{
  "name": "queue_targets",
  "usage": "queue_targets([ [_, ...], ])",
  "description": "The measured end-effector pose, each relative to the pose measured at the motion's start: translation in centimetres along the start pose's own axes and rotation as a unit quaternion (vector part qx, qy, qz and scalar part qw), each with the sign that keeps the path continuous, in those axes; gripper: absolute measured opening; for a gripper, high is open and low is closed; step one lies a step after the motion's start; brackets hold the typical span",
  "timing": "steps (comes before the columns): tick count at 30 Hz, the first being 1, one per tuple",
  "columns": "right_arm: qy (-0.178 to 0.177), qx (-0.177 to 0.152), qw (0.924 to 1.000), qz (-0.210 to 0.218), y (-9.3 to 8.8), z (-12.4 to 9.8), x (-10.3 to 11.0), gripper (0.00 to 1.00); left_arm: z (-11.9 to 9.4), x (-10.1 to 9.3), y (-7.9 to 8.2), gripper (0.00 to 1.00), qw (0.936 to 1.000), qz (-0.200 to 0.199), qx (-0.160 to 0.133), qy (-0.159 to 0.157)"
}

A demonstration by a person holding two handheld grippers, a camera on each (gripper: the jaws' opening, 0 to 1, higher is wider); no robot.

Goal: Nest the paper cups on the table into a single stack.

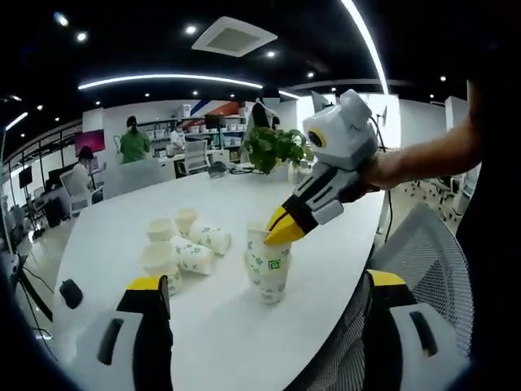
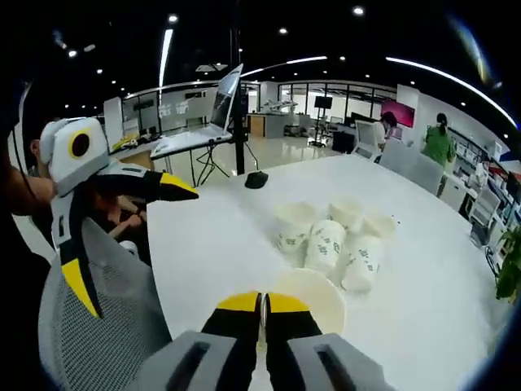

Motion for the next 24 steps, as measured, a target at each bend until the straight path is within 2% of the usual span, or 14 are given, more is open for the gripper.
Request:
queue_targets([
  [4, 0.013, -0.005, 0.9989, 0.044, -0.2, 0.5, -0.1, 0.0, -0.1, -0.1, 0.0, 0.98, 1.0, 0.004, 0.003, -0.003],
  [13, 0.023, -0.002, 0.9971, 0.073, -0.8, 1.3, -0.1, 0.0, -0.2, -0.3, 0.0, 0.98, 0.9999, 0.008, 0.006, -0.01],
  [20, 0.053, 0.0, 0.9917, 0.117, -1.2, 2.1, 0.3, 0.01, -0.4, -0.6, 0.2, 0.98, 0.9998, 0.013, 0.008, -0.014],
  [24, 0.056, 0.003, 0.9908, 0.123, -1.4, 2.5, 0.4, 0.02, -0.4, -0.6, 0.3, 0.98, 0.9998, 0.012, 0.008, -0.013],
])
Point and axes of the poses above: the point that each gripper's makers call its tool centre point, and the gripper's own axes: z roughly forward along the fingers, x roughly to its left, y roughly out of its top, the point moved 8 cm from there along -z, roughly backward along the fingers, and after that the axes turned 9 degrees about z, right-handed, at the moved point
